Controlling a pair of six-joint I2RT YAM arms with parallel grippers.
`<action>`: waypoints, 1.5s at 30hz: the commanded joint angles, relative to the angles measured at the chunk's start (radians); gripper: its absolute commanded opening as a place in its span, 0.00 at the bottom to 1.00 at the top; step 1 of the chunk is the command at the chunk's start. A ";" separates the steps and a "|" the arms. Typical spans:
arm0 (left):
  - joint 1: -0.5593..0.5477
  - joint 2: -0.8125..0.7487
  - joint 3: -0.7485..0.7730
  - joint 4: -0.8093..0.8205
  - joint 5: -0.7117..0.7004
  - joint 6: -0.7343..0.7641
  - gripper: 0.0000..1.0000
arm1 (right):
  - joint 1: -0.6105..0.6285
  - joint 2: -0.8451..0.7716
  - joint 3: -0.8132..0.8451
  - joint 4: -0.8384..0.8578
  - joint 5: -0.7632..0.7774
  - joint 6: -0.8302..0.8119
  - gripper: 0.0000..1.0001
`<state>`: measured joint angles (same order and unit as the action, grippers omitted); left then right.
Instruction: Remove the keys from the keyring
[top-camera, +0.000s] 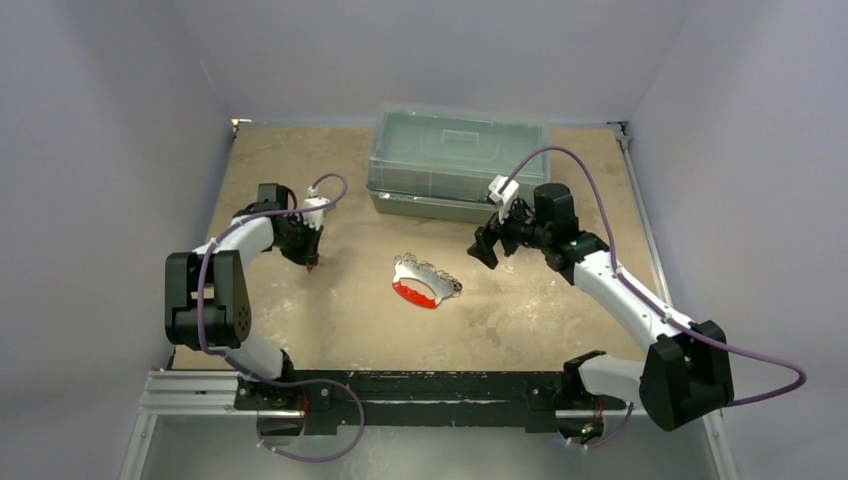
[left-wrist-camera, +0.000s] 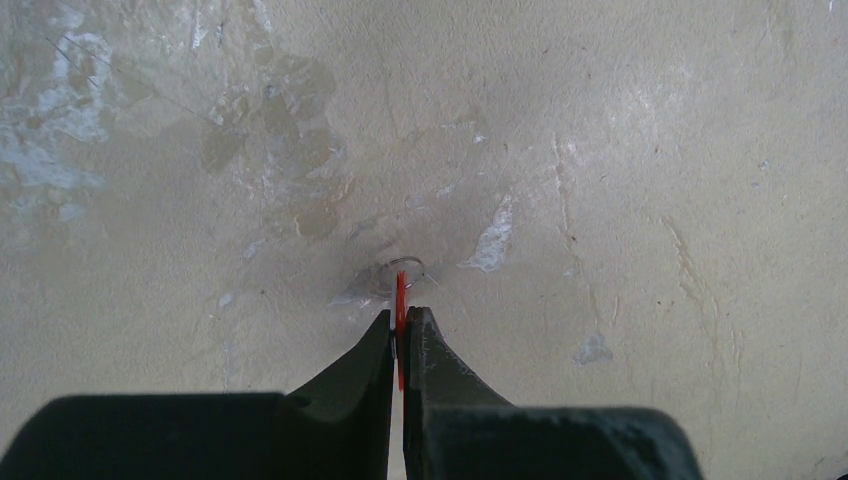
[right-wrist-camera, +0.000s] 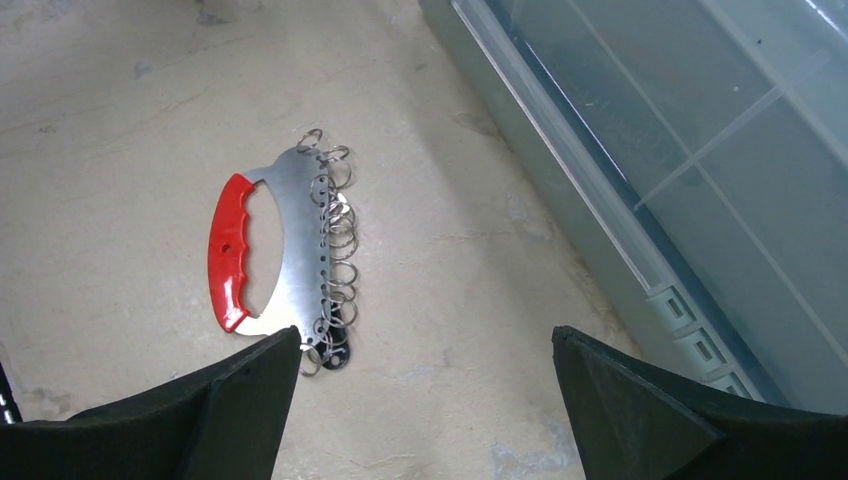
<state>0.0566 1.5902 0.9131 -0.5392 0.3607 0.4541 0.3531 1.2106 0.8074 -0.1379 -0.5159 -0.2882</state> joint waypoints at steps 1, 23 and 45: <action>0.008 0.028 0.017 -0.014 0.004 -0.016 0.00 | -0.002 -0.008 -0.008 0.005 -0.006 -0.006 0.99; 0.009 0.006 0.248 -0.147 -0.005 0.001 0.63 | -0.129 -0.099 -0.027 0.008 0.014 0.080 0.99; 0.005 -0.292 0.039 0.180 0.039 -0.260 0.99 | -0.414 -0.332 -0.095 -0.019 0.115 0.145 0.99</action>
<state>0.0586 1.3544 1.0237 -0.4751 0.4152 0.2684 -0.0391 0.8951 0.7223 -0.1688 -0.4015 -0.1677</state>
